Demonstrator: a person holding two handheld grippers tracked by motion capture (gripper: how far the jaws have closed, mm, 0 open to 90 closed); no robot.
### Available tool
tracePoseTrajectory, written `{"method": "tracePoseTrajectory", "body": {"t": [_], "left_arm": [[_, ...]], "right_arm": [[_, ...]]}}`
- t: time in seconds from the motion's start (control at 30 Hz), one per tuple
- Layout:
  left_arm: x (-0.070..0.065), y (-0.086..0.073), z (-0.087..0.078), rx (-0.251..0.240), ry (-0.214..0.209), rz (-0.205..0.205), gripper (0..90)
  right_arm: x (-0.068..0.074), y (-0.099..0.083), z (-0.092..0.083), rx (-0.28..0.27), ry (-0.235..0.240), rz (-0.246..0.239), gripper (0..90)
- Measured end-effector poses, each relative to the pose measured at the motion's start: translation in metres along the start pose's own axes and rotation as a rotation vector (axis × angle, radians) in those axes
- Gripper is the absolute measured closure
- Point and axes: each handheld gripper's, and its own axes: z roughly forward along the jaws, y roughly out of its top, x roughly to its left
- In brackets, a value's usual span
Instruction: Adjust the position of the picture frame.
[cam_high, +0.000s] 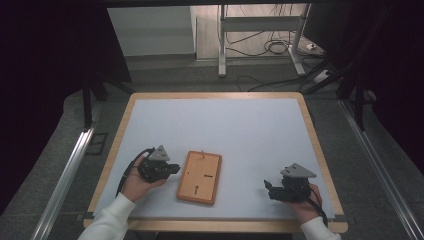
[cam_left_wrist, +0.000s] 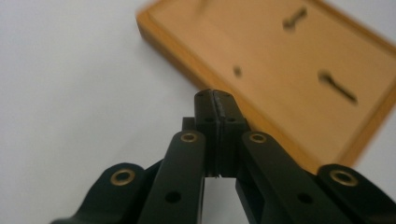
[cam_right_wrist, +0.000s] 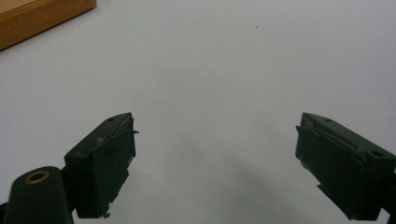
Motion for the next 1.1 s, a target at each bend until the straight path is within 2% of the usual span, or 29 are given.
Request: {"method": "tracePoseTrajectory", "body": {"t": [0.27, 0.33, 0.4, 0.47, 0.6, 0.77, 1.0, 1.1], "left_arm": [[-0.023, -0.022, -0.001, 0.067, -0.062, 0.025, 90.0], [-0.028, -0.024, 0.001, 0.087, -0.06, 0.04, 90.0], [-0.031, -0.023, 0.001, 0.084, -0.068, 0.037, 90.0], [-0.033, -0.023, 0.003, 0.101, -0.055, 0.046, 90.0], [-0.033, -0.024, 0.003, 0.1, -0.052, 0.037, 90.0], [-0.033, -0.024, 0.004, 0.089, -0.08, 0.013, 90.0], [-0.044, -0.018, 0.01, 0.082, -0.078, 0.043, 90.0], [-0.044, -0.015, 0.01, 0.075, -0.082, 0.037, 90.0]], "right_arm": [[0.0, 0.0, 0.0, -0.003, -0.005, 0.002, 12.2], [0.0, 0.0, 0.0, -0.004, -0.006, 0.005, 12.3], [0.0, 0.0, -0.001, -0.004, -0.007, 0.005, 12.2], [0.0, 0.0, -0.001, -0.005, -0.006, 0.002, 12.2], [0.0, 0.0, -0.001, -0.004, -0.006, 0.002, 12.2], [-0.001, 0.0, 0.0, -0.001, -0.007, 0.002, 12.2], [-0.001, 0.0, 0.001, 0.002, -0.004, 0.001, 12.2], [-0.001, 0.0, 0.001, 0.005, -0.004, 0.0, 12.2]]}}
